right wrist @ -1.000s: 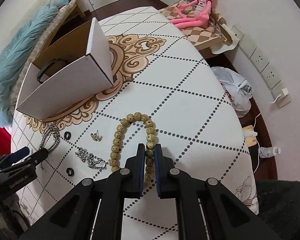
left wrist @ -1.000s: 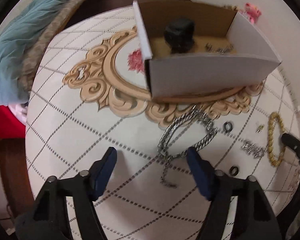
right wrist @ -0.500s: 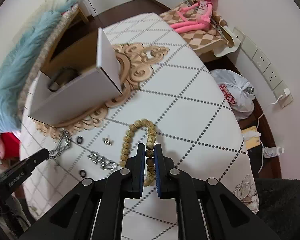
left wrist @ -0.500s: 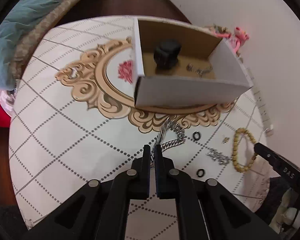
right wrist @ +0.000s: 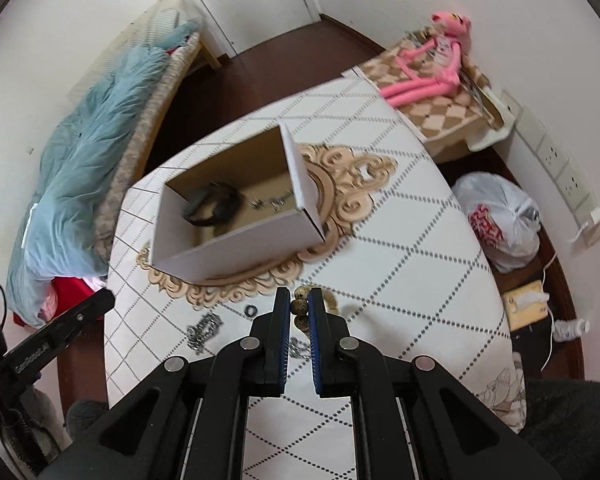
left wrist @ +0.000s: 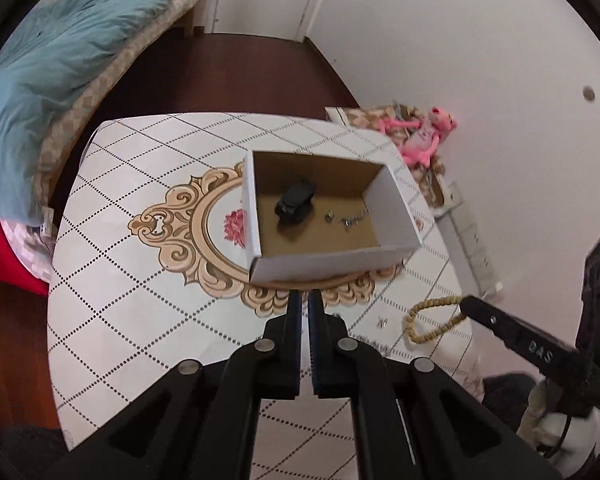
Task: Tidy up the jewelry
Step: 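Grasp the silver chain bracelet with the left gripper while the right gripper lifts the bead bracelet, then lower both bracelets into the cardboard box and open both grippers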
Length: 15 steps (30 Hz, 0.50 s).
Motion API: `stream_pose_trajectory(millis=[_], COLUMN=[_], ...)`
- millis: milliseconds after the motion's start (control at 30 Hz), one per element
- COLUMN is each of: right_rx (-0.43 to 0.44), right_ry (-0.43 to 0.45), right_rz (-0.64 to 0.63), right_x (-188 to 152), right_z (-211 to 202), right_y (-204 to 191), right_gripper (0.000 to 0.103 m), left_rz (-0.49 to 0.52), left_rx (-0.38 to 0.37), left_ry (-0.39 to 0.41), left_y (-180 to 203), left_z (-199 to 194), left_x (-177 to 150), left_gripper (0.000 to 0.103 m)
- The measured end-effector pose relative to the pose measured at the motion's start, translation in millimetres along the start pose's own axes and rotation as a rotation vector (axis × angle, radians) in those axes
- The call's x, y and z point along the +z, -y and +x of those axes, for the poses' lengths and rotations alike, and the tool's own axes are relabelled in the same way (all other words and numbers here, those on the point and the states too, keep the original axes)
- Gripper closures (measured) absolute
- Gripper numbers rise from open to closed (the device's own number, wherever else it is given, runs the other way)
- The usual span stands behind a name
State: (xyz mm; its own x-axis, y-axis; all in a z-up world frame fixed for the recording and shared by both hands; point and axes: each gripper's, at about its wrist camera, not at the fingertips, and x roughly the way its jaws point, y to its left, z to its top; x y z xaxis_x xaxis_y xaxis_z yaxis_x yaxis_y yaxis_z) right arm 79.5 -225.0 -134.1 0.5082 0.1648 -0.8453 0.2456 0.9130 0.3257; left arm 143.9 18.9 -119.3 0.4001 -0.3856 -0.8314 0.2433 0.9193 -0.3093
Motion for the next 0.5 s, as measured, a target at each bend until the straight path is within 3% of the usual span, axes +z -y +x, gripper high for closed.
stream_pose_trajectory(millis=[200, 267, 300, 500], right_rx=[-0.029, -0.037, -0.041, -0.069], right_ry=[-0.003, -0.021, -0.029, -0.064], right_rz=[-0.007, 0.007, 0.012, 0.046], right_x=[-2, -7, -8, -18], right_z=[5, 12, 15, 30], right_y=[1, 7, 10, 29], right_gripper=[0.094, 0.094, 0.094, 0.094], left_rz=[-0.031, 0.004, 0.020, 0.171], left_rx=[0.062, 0.087, 0.093, 0.200], left_ry=[-0.132, -0.162, -0.168, -0.206], left_y=[-15, -11, -8, 17], left_z=[55, 70, 76, 108], left_x=[-13, -20, -25, -42], left_gripper=[0.087, 0.037, 0.033, 0.033])
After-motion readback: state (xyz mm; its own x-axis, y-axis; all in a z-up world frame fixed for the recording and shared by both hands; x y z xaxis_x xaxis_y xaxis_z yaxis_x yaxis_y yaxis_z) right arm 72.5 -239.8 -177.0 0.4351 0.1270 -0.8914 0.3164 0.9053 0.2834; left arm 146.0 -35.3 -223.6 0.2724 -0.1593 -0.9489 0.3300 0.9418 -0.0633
